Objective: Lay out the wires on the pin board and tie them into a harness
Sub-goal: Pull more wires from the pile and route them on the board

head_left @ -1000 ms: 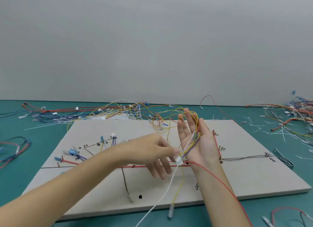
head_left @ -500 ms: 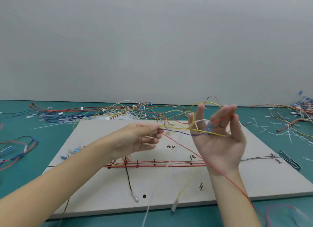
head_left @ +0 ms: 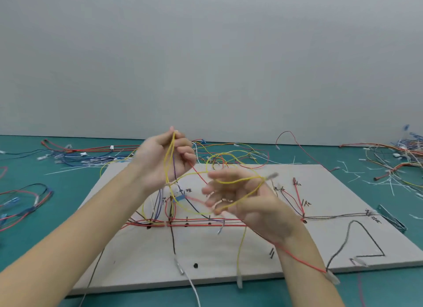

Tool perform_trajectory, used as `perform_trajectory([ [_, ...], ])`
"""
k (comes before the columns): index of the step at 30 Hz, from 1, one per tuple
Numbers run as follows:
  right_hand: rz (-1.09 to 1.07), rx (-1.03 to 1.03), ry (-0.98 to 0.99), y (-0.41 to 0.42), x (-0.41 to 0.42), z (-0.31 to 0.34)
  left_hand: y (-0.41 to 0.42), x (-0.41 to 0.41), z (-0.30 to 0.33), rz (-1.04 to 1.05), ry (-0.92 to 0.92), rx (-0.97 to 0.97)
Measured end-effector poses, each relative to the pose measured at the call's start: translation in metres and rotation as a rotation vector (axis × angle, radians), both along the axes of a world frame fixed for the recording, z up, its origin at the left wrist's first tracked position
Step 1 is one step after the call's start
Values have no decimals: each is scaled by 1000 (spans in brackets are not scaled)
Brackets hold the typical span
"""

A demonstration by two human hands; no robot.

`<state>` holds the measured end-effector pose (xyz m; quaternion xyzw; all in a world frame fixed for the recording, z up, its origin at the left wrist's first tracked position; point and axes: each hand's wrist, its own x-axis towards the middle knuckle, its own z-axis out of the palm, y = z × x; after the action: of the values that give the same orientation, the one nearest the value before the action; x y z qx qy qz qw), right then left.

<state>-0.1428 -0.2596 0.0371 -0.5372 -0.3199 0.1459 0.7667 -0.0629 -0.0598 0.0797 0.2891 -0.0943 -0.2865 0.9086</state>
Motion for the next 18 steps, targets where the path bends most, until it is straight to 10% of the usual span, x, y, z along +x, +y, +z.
perform_trajectory([
  [10, -1039, -286, -376, 5, 3, -1, 51, 4, 26, 64, -305, -65],
  [13, -902, -53, -251, -3, -1, 7, 61, 7, 27, 185, -281, -59],
  [18, 8, 548, -9, -13, -10, 14, 58, 15, 19, 302, -153, 39],
])
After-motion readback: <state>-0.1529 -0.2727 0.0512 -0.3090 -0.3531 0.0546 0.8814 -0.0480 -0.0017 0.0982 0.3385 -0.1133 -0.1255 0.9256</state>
